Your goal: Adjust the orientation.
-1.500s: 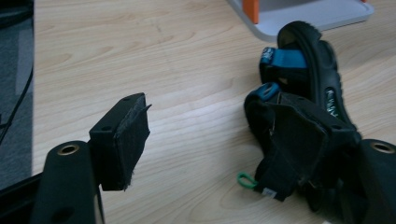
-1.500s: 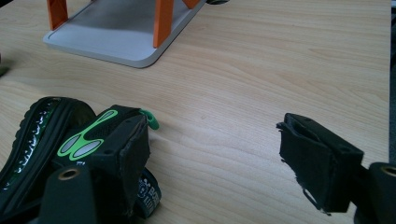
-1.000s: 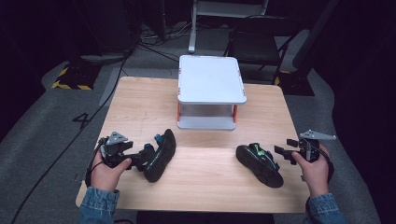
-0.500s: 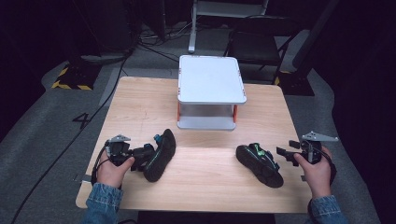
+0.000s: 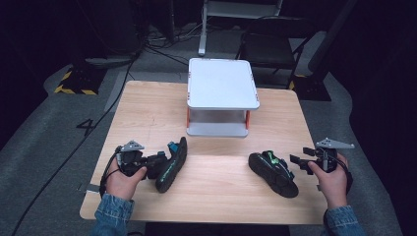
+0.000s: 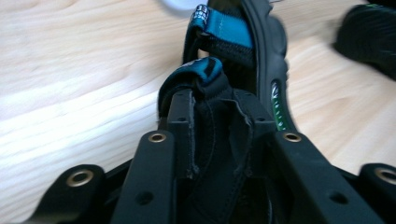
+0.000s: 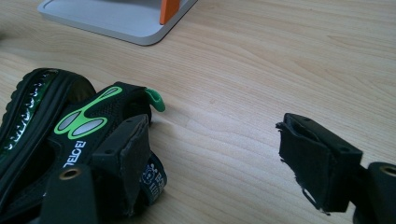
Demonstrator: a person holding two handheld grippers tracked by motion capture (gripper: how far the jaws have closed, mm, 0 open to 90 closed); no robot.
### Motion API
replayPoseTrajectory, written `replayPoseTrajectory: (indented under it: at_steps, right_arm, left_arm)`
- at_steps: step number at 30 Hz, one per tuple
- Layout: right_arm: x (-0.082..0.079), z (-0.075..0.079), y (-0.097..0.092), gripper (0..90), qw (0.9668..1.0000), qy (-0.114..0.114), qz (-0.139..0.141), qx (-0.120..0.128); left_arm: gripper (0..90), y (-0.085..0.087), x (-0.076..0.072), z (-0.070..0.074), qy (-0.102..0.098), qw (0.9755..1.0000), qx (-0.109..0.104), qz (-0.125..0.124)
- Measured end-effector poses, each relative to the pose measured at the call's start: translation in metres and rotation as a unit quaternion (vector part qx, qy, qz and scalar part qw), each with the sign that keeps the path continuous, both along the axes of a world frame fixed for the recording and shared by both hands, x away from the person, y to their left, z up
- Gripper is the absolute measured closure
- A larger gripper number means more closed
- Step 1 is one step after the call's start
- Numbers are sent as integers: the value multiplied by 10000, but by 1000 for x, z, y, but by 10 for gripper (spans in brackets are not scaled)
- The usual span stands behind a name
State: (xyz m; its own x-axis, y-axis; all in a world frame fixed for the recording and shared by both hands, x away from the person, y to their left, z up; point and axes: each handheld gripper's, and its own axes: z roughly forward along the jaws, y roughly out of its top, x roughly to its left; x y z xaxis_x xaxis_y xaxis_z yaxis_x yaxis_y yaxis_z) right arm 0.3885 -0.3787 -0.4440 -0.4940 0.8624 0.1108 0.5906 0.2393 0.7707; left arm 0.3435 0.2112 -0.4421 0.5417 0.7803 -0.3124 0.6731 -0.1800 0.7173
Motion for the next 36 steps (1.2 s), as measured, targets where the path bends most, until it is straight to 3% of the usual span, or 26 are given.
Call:
replayPoseTrajectory:
  at_steps: [1, 2, 3, 4, 5, 7, 10, 11, 13, 16, 20, 21, 22, 23, 24, 25, 26, 27, 28, 29, 30, 31, 32, 33, 34, 36]
  right_arm:
    - [0, 0, 0, 251, 10000, -13, 3, 2]
    - [0, 0, 0, 251, 10000, -13, 3, 2]
    - [0, 0, 0, 251, 10000, -15, 11, 0]
    - [0, 0, 0, 251, 10000, -15, 11, 0]
    - [0, -1, 0, 251, 10000, -12, 24, -5]
    - [0, -1, 1, 251, 10000, -5, 23, 4]
    - [0, -2, 0, 251, 10000, 15, 34, -17]
    - [1, -2, 0, 251, 10000, 17, 29, -2]
    - [0, -2, 0, 251, 10000, 36, 26, 7]
    - [0, -2, -1, 251, 10000, 60, 24, 32]
    - [0, -3, -2, 251, 10000, 43, 34, 22]
    - [0, -3, -2, 251, 10000, 63, 33, 28]
    - [-1, -3, -2, 250, 10000, 62, 38, 26]
    - [-1, -3, -2, 250, 10000, 62, 38, 26]
    - [-1, -4, -2, 251, 10000, 57, 48, 27]
    - [-3, -4, -3, 251, 10000, 71, 20, 34]
    - [-3, -4, -3, 251, 10000, 71, 20, 34]
    - [-4, -4, -5, 251, 10000, 77, 7, 15]
    - [-4, -4, -5, 251, 10000, 77, 7, 15]
    - [-5, -4, -5, 251, 10000, 88, -10, 26]
    - [-6, -5, -5, 251, 10000, 95, -14, 15]
    - [-7, -5, -5, 251, 9999, 100, -9, -2]
    - [-8, -6, -6, 251, 9999, 99, -4, -22]
    - [-8, -6, -6, 251, 9999, 99, -4, -22]
    - [-10, -7, -6, 251, 9999, 144, -32, -25]
    - [-12, -9, -7, 251, 9998, 182, -66, -21]
  left_arm:
    - [747, -8, -2, 4, -41, 9998, -108, -179]
    - [762, -8, -2, 4, -41, 9998, -108, -179]
    - [790, -15, -4, 6, -6, 9987, -298, -408]
    - [816, -15, -4, 6, -6, 9987, -298, -408]
    - [836, -28, -6, 5, 119, 9958, -451, -786]
    - [854, -33, -6, 4, 160, 9950, -445, -881]
    - [856, -56, -8, -3, 458, 9899, -255, -1316]
    - [828, -67, -9, -9, 640, 9861, -157, -1526]
    - [802, -71, -10, -9, 649, 9856, -155, -1553]
    - [734, -72, -13, -1, 353, 9894, 214, -1391]
    - [657, -69, -13, 6, 216, 9895, 213, -1412]
    - [566, -68, -14, 8, 145, 9905, 245, -1348]
    - [533, -64, -13, 12, -96, 9916, 328, -1244]
    - [511, -64, -13, 12, -96, 9916, 328, -1244]
    - [511, -61, -11, 14, -204, 9914, 423, -1222]
    - [404, -58, -9, 13, -387, 9905, 747, -1091]
    - [392, -58, -9, 13, -387, 9905, 747, -1091]
    - [371, -60, -6, 9, -523, 9854, 1195, -1096]
    - [361, -60, -6, 9, -523, 9854, 1195, -1096]
    - [361, -62, -4, 5, -519, 9822, 1323, -1226]
    - [349, -65, -2, 3, -520, 9812, 1332, -1295]
    - [370, -71, 1, -1, -636, 9772, 1487, -1373]
    - [371, -74, 3, -3, -679, 9751, 1569, -1411]
    - [388, -74, 3, -3, -679, 9751, 1569, -1411]
    - [436, -81, 7, -4, -694, 9721, 1628, -1539]
    - [539, -87, 9, -5, -642, 9702, 1677, -1627]
